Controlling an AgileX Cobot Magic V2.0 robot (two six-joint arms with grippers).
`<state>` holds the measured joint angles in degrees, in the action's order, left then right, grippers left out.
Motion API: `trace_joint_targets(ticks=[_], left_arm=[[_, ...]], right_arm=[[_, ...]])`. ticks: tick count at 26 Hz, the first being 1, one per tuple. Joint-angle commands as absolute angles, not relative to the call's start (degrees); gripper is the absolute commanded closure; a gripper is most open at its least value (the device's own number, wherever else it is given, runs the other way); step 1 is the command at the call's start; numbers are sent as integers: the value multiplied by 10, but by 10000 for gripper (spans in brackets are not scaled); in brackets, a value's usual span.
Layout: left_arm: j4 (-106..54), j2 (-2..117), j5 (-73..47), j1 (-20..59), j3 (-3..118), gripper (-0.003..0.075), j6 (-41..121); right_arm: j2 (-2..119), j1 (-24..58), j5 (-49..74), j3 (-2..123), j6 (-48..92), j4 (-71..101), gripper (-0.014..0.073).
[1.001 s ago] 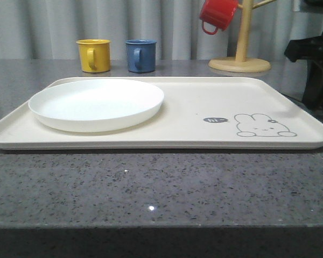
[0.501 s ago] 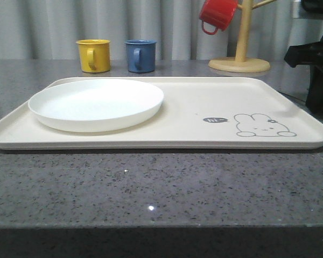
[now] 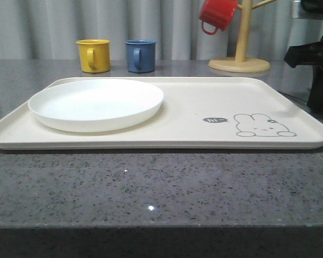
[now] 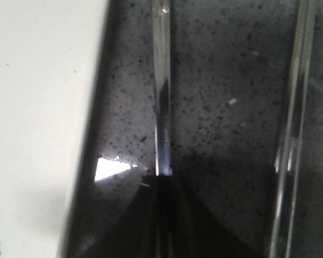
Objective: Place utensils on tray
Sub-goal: 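Grasp the silver fork on the table with the right gripper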
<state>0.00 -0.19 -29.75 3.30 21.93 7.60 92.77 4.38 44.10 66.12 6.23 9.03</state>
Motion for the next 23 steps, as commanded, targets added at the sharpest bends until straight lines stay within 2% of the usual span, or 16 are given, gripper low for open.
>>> trace_joint_targets(ticks=[1,14,23], left_arm=[[-3,5,-245,33,234,739,69],[-3,5,-245,33,234,739,69],[-3,5,-245,33,234,739,69]], right_arm=[[905,44,430,677,61,96,690],[837,50,454,677,-91,54,690],[830,168,502,736,-136,54,690]])
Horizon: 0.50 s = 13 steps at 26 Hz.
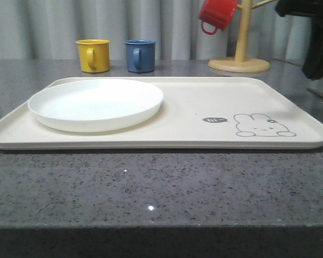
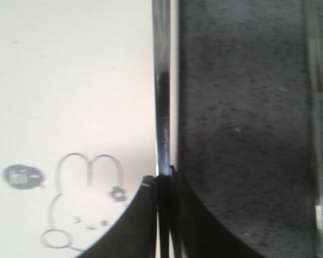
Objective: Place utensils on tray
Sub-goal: 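Grasp the silver fork on the table with the right gripper, then lower the fork onto the tray beside the plate and release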
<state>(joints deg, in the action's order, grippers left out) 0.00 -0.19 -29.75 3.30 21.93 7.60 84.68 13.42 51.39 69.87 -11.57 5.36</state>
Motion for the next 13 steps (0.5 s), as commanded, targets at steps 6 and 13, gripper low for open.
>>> trace_joint_targets(ticks=[6,13], left_arm=[[-3,5,-245,33,234,739,69],[-3,5,-245,33,234,739,69]], right_arm=[[885,262,511,799,-179,50,690],[961,315,500,854,-284,-9,690]])
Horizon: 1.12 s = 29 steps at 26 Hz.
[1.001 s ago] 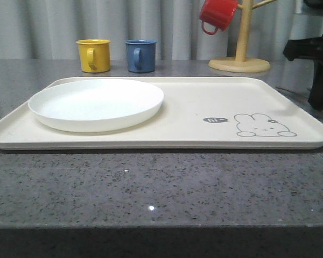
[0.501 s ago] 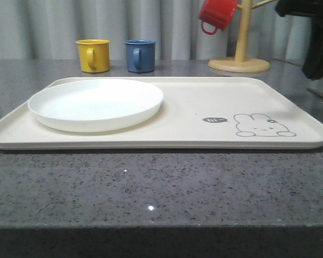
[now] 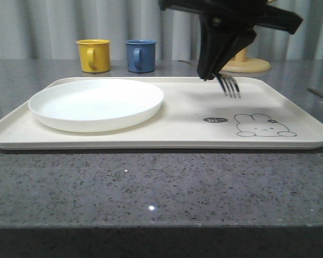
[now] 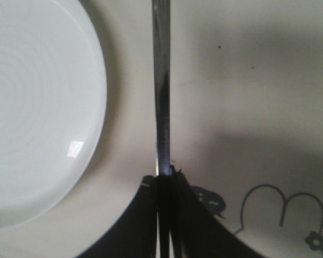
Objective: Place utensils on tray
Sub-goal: 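Lower the fork onto the tray beside the plate and release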
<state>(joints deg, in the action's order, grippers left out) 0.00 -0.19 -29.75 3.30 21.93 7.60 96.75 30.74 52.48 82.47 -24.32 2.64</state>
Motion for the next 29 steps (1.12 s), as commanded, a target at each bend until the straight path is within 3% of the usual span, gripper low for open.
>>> trace_joint_targets(ticks=[1,7,24,26,29], left_arm=[[-3,5,-245,33,234,739,69],[-3,5,-245,33,234,739,69],[-3,5,-245,33,234,739,69],[-3,5,-245,33,234,739,69],[-3,5,-245,33,234,739,69]], right_arm=[[968,316,495,856,-303,-19,690],[994,316,473,856,-382,-43,690],[1028,316,472,856,-386,-17,687],[1030,316,473,856,-386,-17,670],[1029,316,472,856,-386,-17,565]])
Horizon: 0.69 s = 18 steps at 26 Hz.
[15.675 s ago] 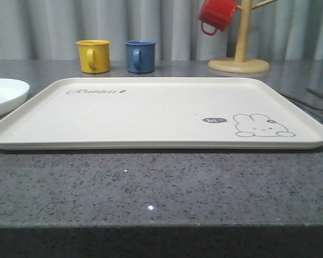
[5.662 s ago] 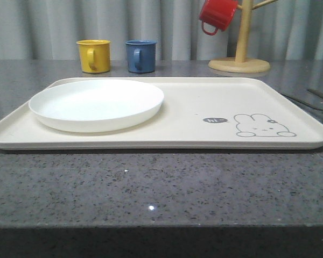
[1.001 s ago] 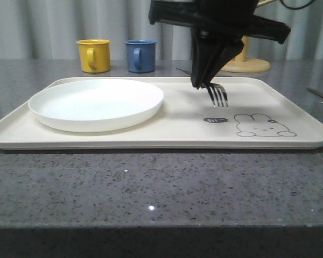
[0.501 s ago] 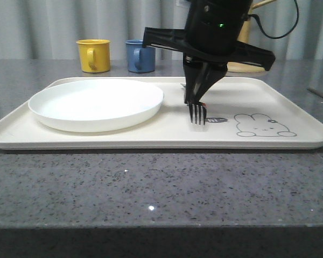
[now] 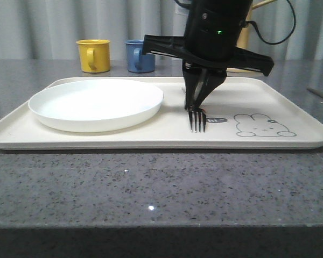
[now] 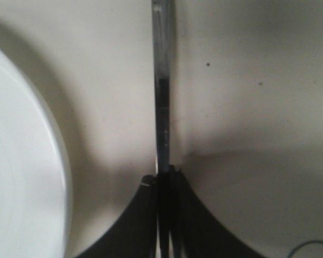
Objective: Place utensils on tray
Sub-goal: 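Lower the fork onto the tray beside the plate and release, then raise the right gripper and move it to the chopsticks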
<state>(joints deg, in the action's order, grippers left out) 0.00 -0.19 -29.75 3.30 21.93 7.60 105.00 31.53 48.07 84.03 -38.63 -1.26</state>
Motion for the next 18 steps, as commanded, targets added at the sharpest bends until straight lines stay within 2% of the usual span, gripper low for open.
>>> trace_joint_targets(ticks=[1,5,8,14,18], left_arm=[[-3,5,-245,33,234,739,69],[-3,5,-245,33,234,739,69],[-3,5,-245,33,234,739,69],[-3,5,-245,33,234,739,69],[-3,5,-245,33,234,739,69]], right_arm=[[1028,316,471,857,-386,-17,513],[1025,316,482,870,-386,-19,345],[1013,314,498,881,-386,-34,268],[991,303,522,891,-376,-65,265],[968,254,558,891,-305,-48,265]])
